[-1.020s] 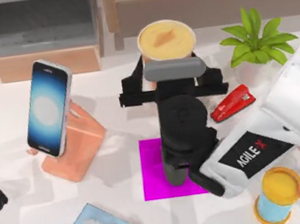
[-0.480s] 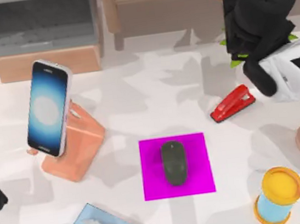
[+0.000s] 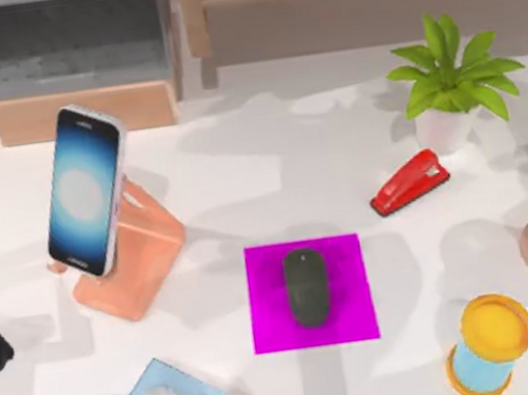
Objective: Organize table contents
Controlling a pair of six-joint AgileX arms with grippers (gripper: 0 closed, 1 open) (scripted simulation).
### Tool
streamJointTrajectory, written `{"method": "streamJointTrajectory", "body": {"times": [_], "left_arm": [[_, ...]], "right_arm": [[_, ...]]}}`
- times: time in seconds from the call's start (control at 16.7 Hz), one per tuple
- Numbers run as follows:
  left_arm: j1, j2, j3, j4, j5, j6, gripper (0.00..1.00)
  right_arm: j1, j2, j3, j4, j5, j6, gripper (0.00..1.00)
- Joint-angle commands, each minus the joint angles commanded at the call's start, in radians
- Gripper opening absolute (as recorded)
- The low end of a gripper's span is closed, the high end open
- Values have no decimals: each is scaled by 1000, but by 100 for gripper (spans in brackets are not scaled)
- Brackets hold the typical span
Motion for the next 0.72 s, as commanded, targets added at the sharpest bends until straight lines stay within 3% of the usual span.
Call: {"method": "streamJointTrajectory", "body": {"times": [0.42, 0.72], "left_arm": [[0, 0, 0, 0, 0, 0, 100], [0, 0, 0, 0, 0, 0, 100]], "right_arm": [[-261, 56, 153, -175, -356, 4, 0], [-326, 103, 219, -237, -507, 9, 0]]}}
